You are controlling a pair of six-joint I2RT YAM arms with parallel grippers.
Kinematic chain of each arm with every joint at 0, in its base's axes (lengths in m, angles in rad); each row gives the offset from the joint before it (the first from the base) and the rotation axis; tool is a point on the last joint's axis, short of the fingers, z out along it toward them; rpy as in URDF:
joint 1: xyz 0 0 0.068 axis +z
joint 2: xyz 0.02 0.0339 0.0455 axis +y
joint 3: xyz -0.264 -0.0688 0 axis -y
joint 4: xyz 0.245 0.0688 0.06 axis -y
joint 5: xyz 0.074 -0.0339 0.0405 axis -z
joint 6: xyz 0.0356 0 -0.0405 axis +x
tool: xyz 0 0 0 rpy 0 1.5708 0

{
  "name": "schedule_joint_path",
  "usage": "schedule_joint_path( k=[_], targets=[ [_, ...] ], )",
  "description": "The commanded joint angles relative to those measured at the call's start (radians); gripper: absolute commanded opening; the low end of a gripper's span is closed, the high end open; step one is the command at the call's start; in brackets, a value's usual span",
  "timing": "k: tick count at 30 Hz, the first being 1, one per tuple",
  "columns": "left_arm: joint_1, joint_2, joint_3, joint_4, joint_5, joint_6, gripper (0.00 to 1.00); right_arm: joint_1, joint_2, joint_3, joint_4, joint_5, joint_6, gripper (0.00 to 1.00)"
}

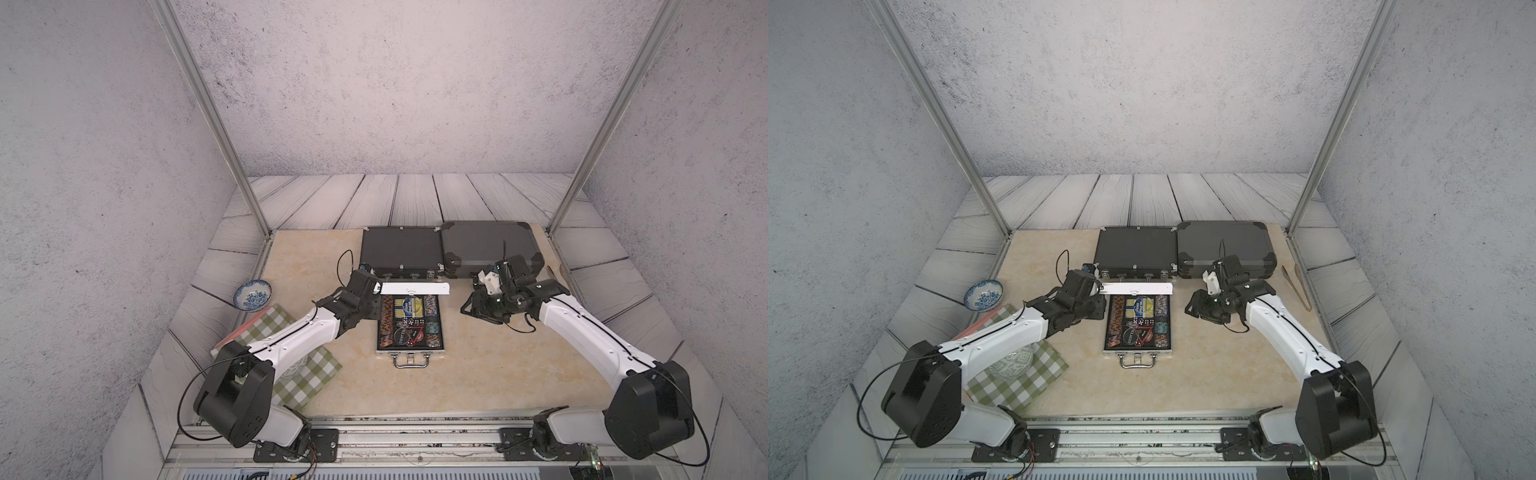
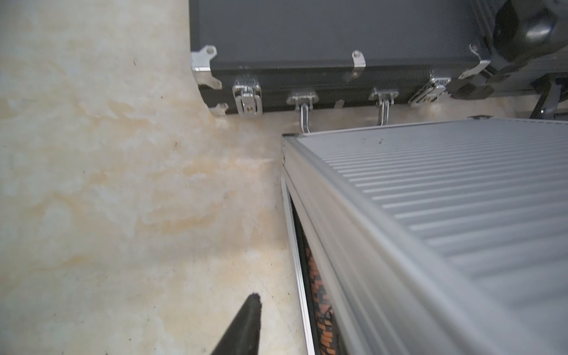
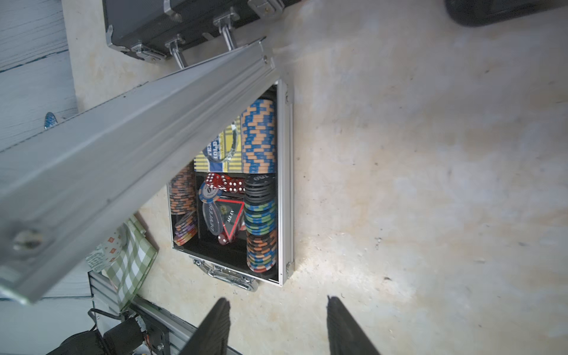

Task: Close the poker set cases
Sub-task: Close the lid of the poker set case.

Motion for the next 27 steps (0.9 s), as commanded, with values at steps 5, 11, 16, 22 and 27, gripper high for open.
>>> schedule_joint_path(
  k=[5, 11, 16, 22, 27],
  targets=[
    [0.0, -0.037, -0.027, -0.019, 0.081, -0.053, 0.42, 0.034, 0.053, -0.069, 0.165, -0.088, 0.125, 0.53],
    [0.0, -0.032, -0.039, -0.018, 0.101, -0.061, 0.42, 0.041, 0.098, -0.123, 0.308, -0.157, 0.237, 0.53],
    [0.001, -0.038, -0.043, -0.027, 0.103, -0.058, 0.42, 0.041, 0.115, -0.138, 0.364, -0.161, 0.282, 0.53],
    [0.0, -0.039, -0.035, -0.067, 0.097, -0.036, 0.42, 0.041, 0.133, -0.151, 0.399, -0.165, 0.313, 0.53],
    [0.001, -0.019, 0.007, -0.199, 0.082, -0.043, 0.37, 0.041, 0.144, -0.163, 0.418, -0.165, 0.321, 0.53]
  ],
)
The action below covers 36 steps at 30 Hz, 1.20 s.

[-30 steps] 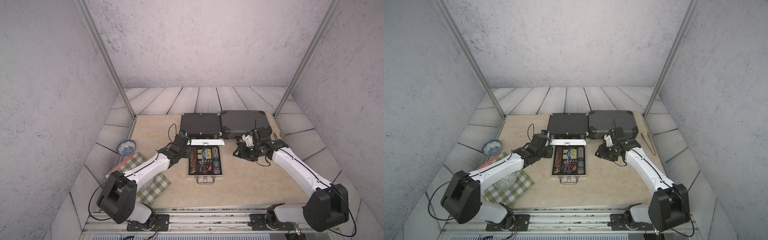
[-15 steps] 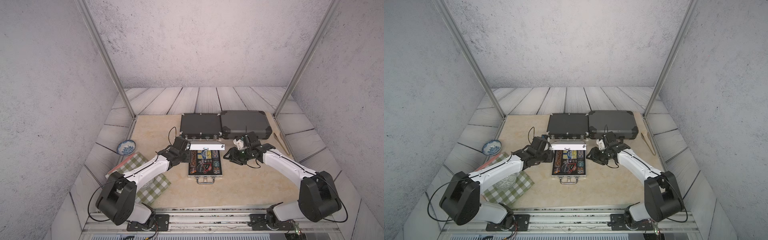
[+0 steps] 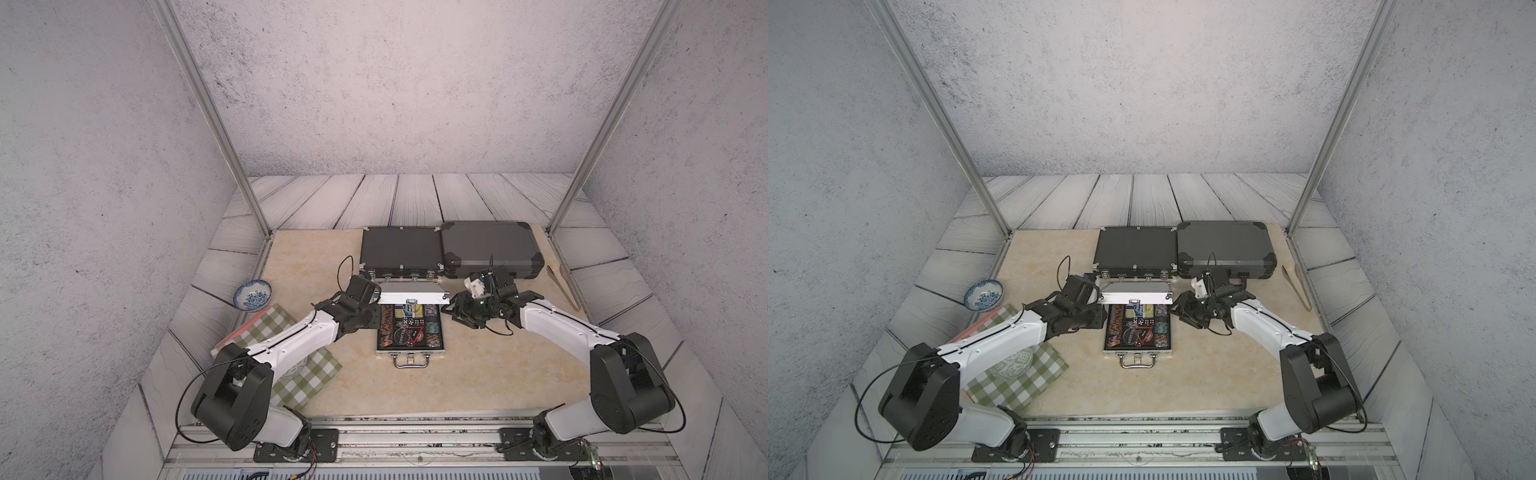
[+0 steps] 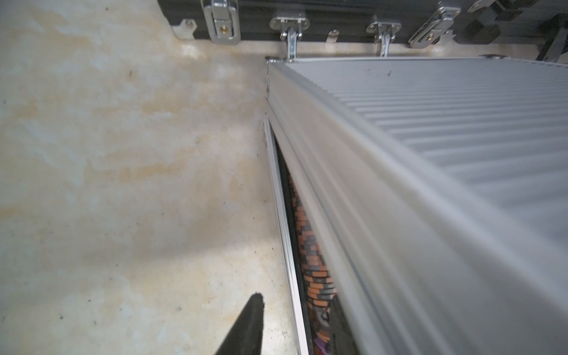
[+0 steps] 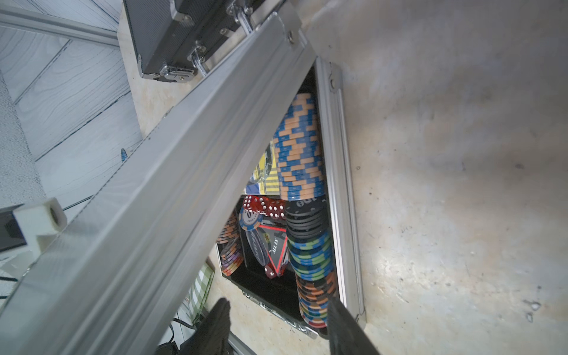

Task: Close the poker set cases
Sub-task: Close the lid of the poker set case.

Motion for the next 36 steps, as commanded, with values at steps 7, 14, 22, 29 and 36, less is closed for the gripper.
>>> schedule_joint_path(
  k=[7, 14, 22, 29, 36],
  targets=[
    [0.001, -0.008, 0.042, -0.21, 0.069, -0.019, 0.37, 0.004, 0.036, -0.007, 0.018, -0.019, 0.012, 0.53],
    [0.006, 0.014, 0.047, -0.332, 0.048, -0.059, 0.37, 0.003, 0.04, -0.001, 0.015, -0.019, 0.006, 0.53],
    [0.078, 0.042, 0.046, -0.383, 0.018, -0.163, 0.37, 0.004, 0.034, -0.008, -0.006, -0.01, -0.012, 0.53],
    [0.132, 0.06, 0.142, -0.359, 0.048, -0.166, 0.37, 0.004, 0.02, -0.048, -0.038, 0.006, -0.059, 0.53],
    [0.148, 0.086, 0.24, -0.32, 0.091, -0.142, 0.35, 0.003, 0.021, -0.074, -0.043, 0.016, -0.079, 0.53]
  ],
)
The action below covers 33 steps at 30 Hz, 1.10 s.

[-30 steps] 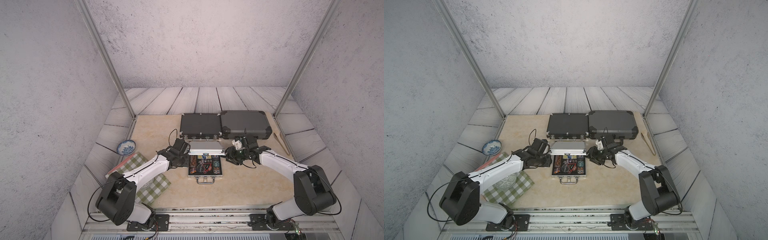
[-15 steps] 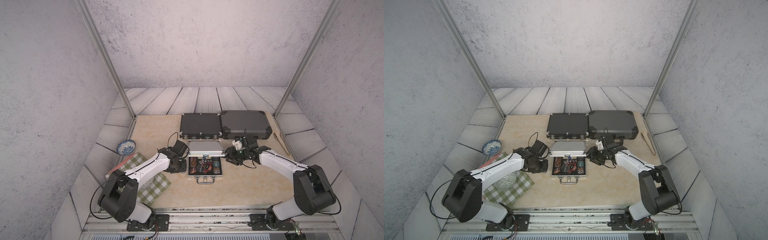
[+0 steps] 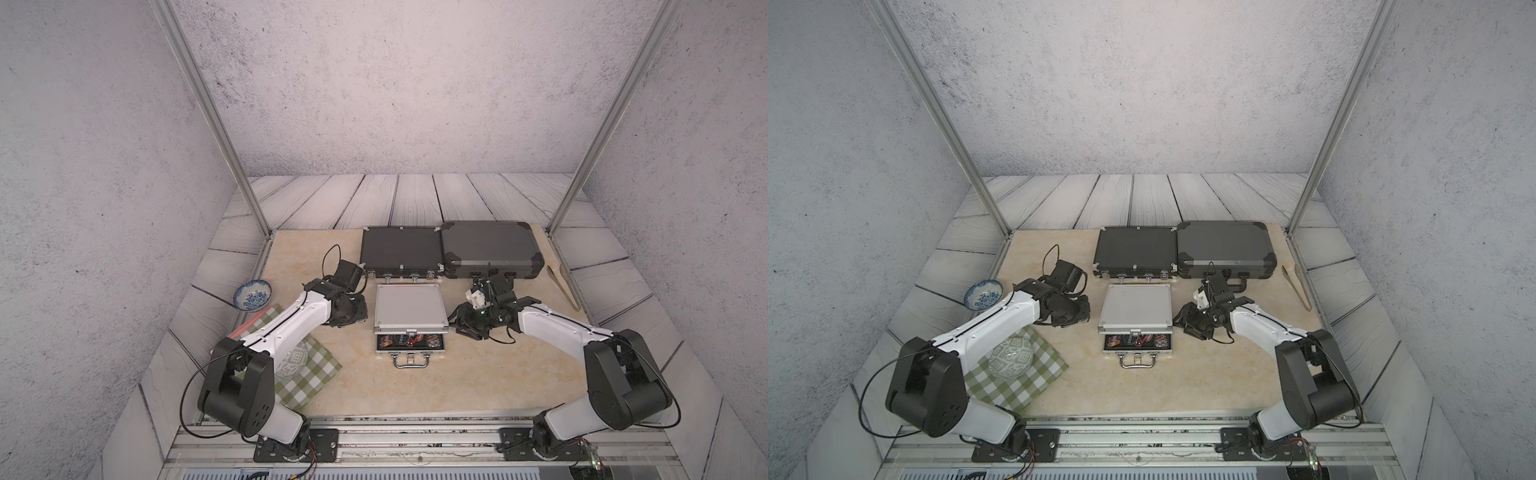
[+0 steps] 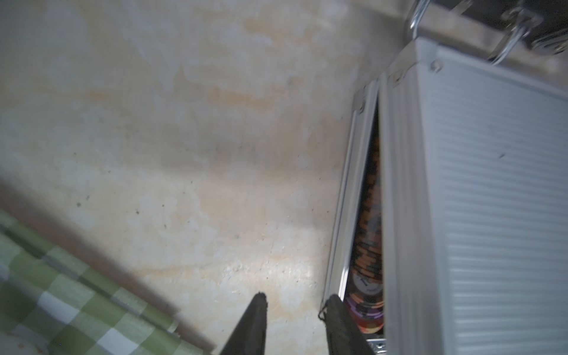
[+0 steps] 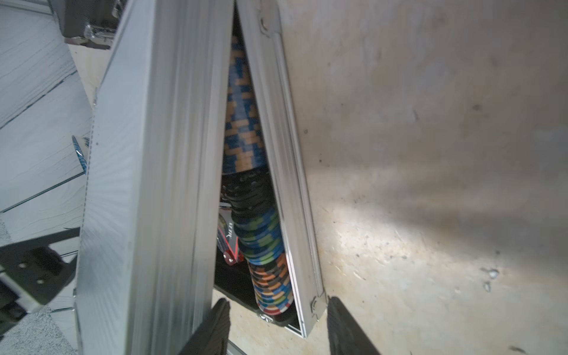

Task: Close the poker set cases
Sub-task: Close the lid of the poker set case.

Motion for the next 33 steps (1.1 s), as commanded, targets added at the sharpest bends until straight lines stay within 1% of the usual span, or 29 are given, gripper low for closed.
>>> schedule_joint_path(
  k=[1, 6, 11, 21, 28, 33],
  targets=[
    [0.008, 0.028, 0.045, 0.014, 0.04, 0.023, 0.35, 0.004, 0.008, -0.006, 0.0, 0.005, -0.03, 0.53],
    [0.006, 0.052, 0.056, 0.045, 0.127, 0.047, 0.34, 0.004, 0.024, -0.013, -0.001, 0.007, -0.04, 0.53],
    [0.005, 0.045, 0.0, 0.118, 0.2, 0.048, 0.33, 0.004, 0.042, -0.019, -0.001, 0.014, -0.049, 0.53],
    [0.002, 0.067, -0.048, 0.168, 0.262, 0.046, 0.33, 0.004, 0.068, -0.03, 0.004, 0.021, -0.06, 0.53],
    [-0.016, 0.072, -0.061, 0.18, 0.264, 0.053, 0.32, 0.003, 0.054, -0.019, -0.019, 0.025, -0.069, 0.53],
    [-0.03, 0.07, -0.06, 0.164, 0.256, 0.064, 0.32, 0.004, 0.012, 0.034, -0.091, 0.061, -0.096, 0.53]
  ],
)
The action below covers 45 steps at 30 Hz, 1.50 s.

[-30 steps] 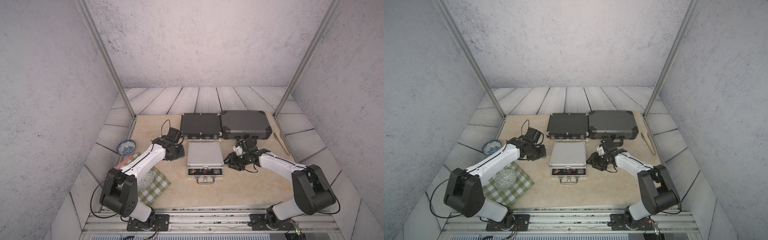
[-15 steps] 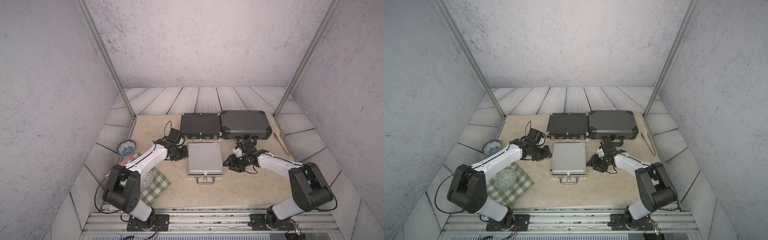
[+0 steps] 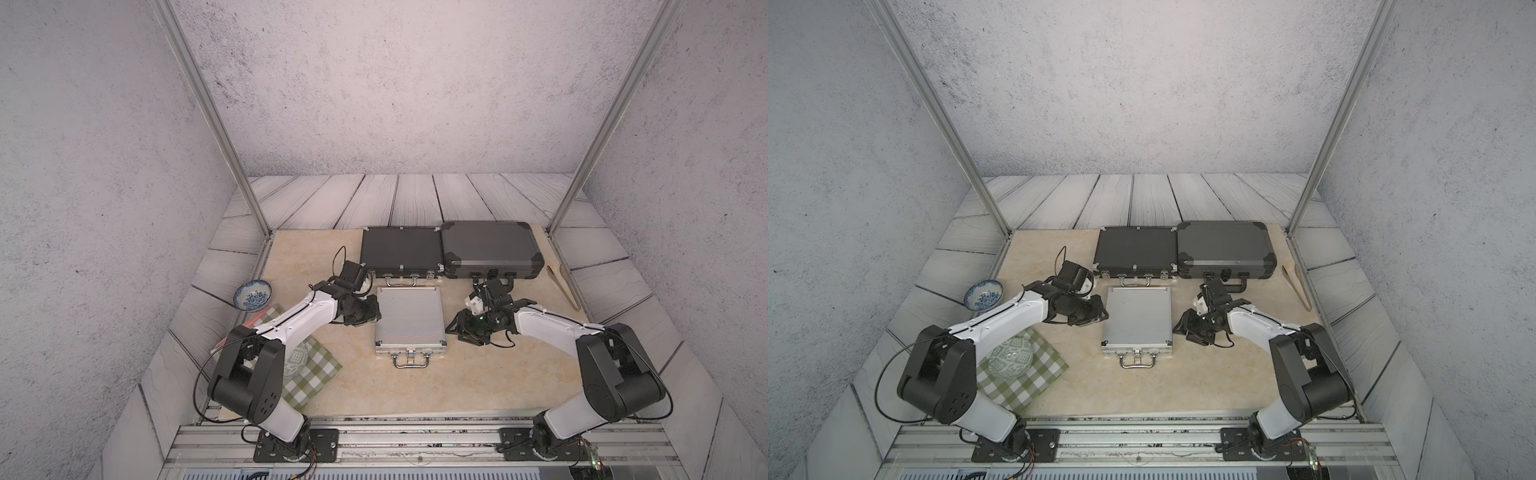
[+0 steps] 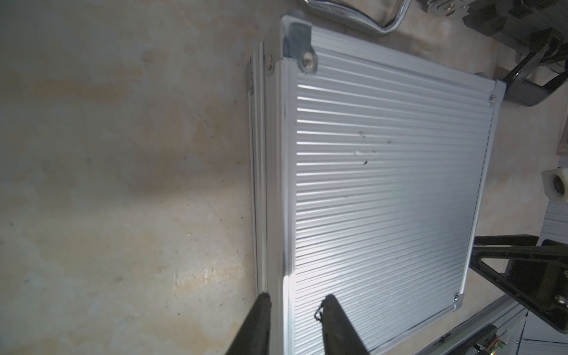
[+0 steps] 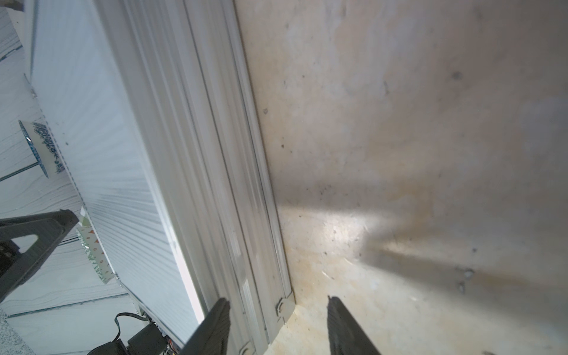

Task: Close the poker set cases
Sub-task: Close the lid of the poker set case, then move the poker set case to the center of the board.

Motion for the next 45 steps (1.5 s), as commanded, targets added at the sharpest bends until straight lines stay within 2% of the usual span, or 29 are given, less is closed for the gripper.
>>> schedule_joint_path(
  k=[1, 8, 14, 19, 25, 36, 41, 45],
  targets=[
    [-0.011, 0.005, -0.008, -0.01, 0.0, 0.023, 0.32, 0.004, -0.039, 0.053, -0.071, 0.041, -0.038, 0.53],
    [-0.022, 0.02, -0.05, -0.001, 0.002, 0.017, 0.35, 0.012, -0.097, 0.139, -0.138, 0.067, -0.08, 0.54],
    [-0.037, 0.055, -0.085, 0.033, 0.05, 0.005, 0.48, 0.09, -0.057, 0.219, -0.205, 0.115, -0.127, 0.54],
    [-0.08, 0.098, -0.098, 0.092, 0.127, -0.027, 0.46, 0.1, -0.018, 0.185, -0.174, 0.125, -0.1, 0.55],
    [-0.155, 0.167, -0.042, 0.083, 0.084, -0.043, 0.43, 0.101, 0.004, 0.164, -0.188, 0.158, -0.115, 0.55],
    [-0.189, 0.264, 0.077, 0.069, 0.028, -0.092, 0.41, 0.082, -0.023, 0.115, -0.219, 0.223, -0.143, 0.55],
    [-0.191, 0.268, 0.116, 0.032, 0.059, -0.036, 0.41, 0.081, -0.088, 0.141, -0.303, 0.239, -0.152, 0.56],
    [-0.184, 0.234, 0.135, -0.056, -0.006, 0.032, 0.45, 0.081, -0.163, 0.143, -0.341, 0.243, -0.146, 0.58]
  ],
)
